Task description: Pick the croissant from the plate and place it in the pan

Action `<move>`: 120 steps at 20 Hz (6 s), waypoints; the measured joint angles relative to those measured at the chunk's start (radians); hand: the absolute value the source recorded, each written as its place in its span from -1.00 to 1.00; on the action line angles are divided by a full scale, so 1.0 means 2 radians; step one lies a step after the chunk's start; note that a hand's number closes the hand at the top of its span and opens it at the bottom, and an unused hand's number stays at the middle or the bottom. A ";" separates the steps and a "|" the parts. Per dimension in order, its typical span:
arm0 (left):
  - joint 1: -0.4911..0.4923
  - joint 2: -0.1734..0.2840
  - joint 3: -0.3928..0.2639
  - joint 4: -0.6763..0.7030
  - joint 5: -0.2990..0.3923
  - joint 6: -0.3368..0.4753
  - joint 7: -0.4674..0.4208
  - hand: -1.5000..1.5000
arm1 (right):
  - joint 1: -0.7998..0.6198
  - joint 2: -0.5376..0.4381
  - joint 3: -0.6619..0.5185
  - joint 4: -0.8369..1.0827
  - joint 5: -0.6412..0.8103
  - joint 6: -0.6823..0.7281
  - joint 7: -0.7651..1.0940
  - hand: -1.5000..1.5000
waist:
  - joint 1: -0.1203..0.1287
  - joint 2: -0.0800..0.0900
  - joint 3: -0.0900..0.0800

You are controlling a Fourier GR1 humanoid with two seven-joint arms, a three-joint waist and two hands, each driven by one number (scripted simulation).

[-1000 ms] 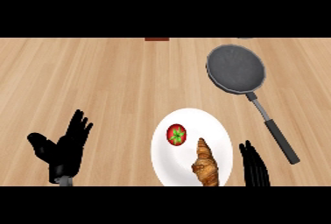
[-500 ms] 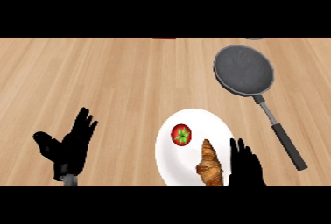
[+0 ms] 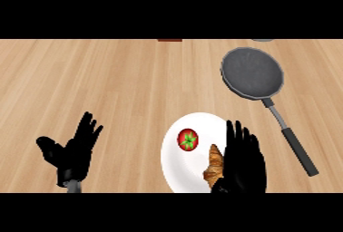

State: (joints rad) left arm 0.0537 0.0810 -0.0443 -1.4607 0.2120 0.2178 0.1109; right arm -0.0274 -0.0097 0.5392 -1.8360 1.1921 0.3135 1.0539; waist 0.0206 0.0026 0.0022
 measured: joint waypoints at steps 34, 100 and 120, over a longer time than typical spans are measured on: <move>0.002 -0.007 0.017 0.004 -0.007 -0.007 0.002 0.00 | -0.015 -0.007 0.001 0.114 -0.037 -0.021 -0.059 1.00 | -0.009 -0.006 -0.001; -0.017 -0.015 0.012 0.005 -0.017 -0.034 0.001 0.00 | -0.467 -0.144 -0.347 0.681 -0.103 -0.357 -0.513 -1.00 | 0.028 0.014 0.001; -0.020 -0.020 0.007 0.001 -0.024 -0.024 0.009 0.00 | -0.504 -0.175 -0.550 0.775 -0.327 -0.238 -0.738 -1.00 | 0.028 0.017 0.004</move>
State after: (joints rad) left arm 0.0133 0.0409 -0.0294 -1.4588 0.1645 0.1695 0.1290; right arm -1.0362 -0.3598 -0.5610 -0.2851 0.5388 -0.1631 -0.4222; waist 0.0775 0.0357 0.0109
